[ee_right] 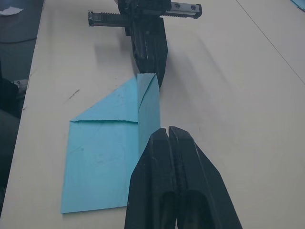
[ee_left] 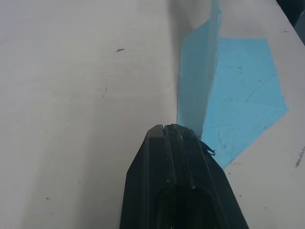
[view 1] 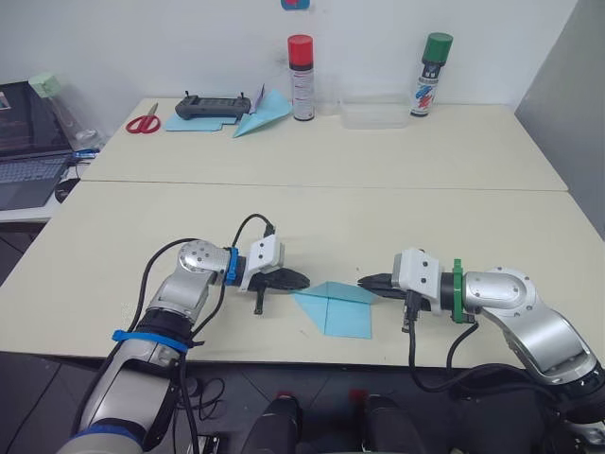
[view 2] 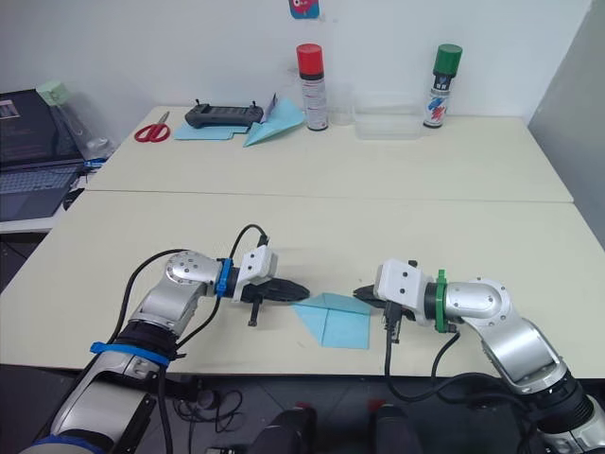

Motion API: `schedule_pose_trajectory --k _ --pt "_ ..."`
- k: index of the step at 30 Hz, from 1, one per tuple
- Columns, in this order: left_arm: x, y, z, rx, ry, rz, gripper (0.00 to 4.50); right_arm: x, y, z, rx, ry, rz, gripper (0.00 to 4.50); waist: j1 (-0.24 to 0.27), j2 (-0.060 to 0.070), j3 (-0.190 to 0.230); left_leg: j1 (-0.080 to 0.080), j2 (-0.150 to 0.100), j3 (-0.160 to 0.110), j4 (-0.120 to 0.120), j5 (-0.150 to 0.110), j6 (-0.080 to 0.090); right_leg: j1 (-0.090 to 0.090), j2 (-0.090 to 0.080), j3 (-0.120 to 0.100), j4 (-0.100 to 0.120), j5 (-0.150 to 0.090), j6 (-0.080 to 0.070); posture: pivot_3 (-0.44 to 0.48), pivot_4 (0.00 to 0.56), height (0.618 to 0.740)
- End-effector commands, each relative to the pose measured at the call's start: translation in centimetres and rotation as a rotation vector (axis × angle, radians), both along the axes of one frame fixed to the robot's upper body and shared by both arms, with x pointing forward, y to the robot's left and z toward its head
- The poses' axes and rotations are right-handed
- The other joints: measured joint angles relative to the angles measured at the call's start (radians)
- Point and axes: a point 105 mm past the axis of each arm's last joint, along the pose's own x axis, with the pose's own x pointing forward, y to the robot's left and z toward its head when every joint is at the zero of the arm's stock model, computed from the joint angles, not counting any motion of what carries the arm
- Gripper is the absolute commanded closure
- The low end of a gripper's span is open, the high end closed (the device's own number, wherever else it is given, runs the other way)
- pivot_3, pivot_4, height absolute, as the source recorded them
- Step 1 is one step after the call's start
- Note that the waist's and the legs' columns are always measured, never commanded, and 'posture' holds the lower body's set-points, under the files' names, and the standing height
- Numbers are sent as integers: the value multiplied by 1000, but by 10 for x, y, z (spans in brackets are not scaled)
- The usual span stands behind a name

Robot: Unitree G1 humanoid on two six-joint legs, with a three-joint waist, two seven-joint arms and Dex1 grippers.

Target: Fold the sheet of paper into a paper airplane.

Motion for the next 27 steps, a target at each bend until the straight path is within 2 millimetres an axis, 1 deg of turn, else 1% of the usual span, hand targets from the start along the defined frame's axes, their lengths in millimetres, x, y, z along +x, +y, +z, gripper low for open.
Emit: schedule_pose_trajectory --k 1,3,8,11,13,15,17,20,23,25,27 --pt "-5 -8 9 -7 -47 -71 4452 -4 2 5 8 -25 25 4500 0 0 0 0 0 0 0 0 0 0 0 0 0 0 0 0 150 740" --pt "-7 -10 8 -2 -52 -87 4452 -4 2 7 15 -24 21 4500 0 0 0 0 0 0 0 0 0 0 0 0 0 0 0 0 150 740" --pt "-10 -13 0 45 -136 -137 4452 0 2 21 92 8 -16 4500 1 0 0 0 0 0 0 0 0 0 0 0 0 0 0 0 150 740" --pt "-14 -12 -11 96 -223 -183 4452 4 2 32 154 22 -44 4500 3 0 0 0 0 0 0 0 0 0 0 1 0 0 0 0 150 740" --pt "-15 -13 -17 102 -248 -191 4452 5 3 33 170 35 -58 4500 3 0 0 0 0 0 0 0 0 0 0 1 0 1 -1 0 150 740" --pt "-15 -14 -25 135 -313 -200 4452 6 1 24 136 39 -75 4500 3 0 0 0 0 -1 0 0 0 0 0 1 0 1 -2 0 150 740" --pt "-14 -13 -32 160 -376 -201 4452 6 -2 10 83 47 -92 4500 10 0 -1 0 0 -1 0 0 0 1 -1 1 0 0 -1 0 150 740" --pt "-15 -13 -38 176 -402 -207 4452 4 -3 -7 29 67 -102 4500 22 0 -1 1 0 0 1 0 0 2 -1 1 0 0 0 0 150 740" --pt "-14 -14 -40 180 -414 -213 4452 3 1 -27 0 102 -105 4500 26 1 -2 2 0 -1 1 0 0 2 0 0 1 1 1 0 150 740" --pt "-14 -15 -40 179 -419 -214 4452 3 2 -34 -11 116 -107 4500 26 1 -2 3 0 -1 1 0 1 3 0 0 2 1 1 0 150 740" --pt "-10 -18 -36 174 -429 -215 4452 9 0 -47 -47 132 -144 4500 28 2 -3 3 0 -1 1 0 1 3 0 0 2 1 1 0 150 740"
